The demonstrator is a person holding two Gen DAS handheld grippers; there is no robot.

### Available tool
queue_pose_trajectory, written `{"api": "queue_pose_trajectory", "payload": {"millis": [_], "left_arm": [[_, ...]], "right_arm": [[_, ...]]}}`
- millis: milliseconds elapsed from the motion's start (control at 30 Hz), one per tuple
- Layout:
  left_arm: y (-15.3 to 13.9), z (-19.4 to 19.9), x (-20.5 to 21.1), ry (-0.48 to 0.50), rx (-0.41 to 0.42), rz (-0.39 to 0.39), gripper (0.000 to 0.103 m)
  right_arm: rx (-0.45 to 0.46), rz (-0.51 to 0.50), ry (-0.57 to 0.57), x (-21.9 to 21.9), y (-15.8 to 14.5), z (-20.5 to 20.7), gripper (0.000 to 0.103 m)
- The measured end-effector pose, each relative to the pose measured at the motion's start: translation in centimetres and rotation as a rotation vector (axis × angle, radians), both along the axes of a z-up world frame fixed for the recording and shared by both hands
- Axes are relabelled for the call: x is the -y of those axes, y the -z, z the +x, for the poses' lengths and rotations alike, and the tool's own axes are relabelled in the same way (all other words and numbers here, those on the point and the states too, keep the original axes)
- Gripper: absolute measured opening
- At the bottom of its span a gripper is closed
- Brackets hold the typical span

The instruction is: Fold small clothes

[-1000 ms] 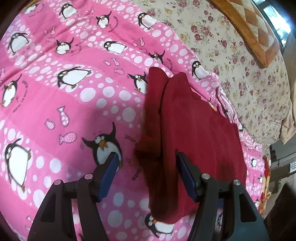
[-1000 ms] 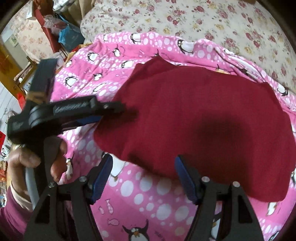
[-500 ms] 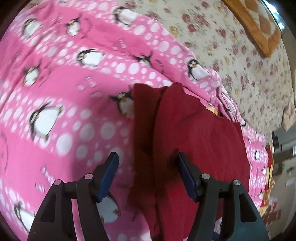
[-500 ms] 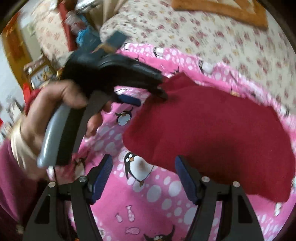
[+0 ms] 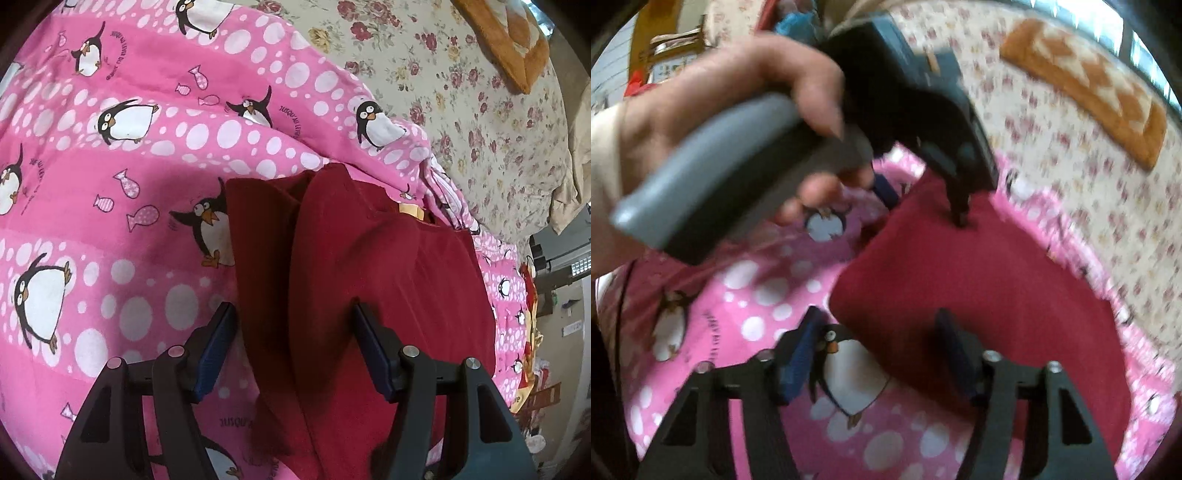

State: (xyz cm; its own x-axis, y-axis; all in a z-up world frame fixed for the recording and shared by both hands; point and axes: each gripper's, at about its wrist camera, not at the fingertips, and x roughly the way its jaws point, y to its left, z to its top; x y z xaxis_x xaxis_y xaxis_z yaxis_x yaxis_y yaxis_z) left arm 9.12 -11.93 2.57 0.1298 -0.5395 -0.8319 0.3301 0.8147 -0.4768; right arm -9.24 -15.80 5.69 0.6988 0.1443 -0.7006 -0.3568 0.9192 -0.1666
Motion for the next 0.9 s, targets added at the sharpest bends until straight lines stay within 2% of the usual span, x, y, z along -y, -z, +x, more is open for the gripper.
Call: {"api": "queue_pose_trajectory", "payload": {"millis": [67, 300, 667, 900], "left_arm": [[0.0, 0.0, 0.0, -0.003, 0.001, -0.001, 0.044], [0.1, -0.2, 0.5, -0.004, 0.025, 0.016, 0.045], [0.2, -0.2, 0.7, -0.003, 0.041, 0.024, 0.044], [0.3, -0.3, 0.6, 0.006, 0.051, 0.021, 0.044]], "right_arm": [[-0.008, 0.036, 0.017, 0.5, -0.1, 0.5, 0.056], [0.0, 0.011, 0.008, 0.0, -0.2, 0.8, 0.037], [-0.026, 0.06, 0.014, 0.9, -0.4, 1.4, 0.03], [-0.04, 0.092, 0.023, 1.3, -0.3, 1.5, 0.029]]}}
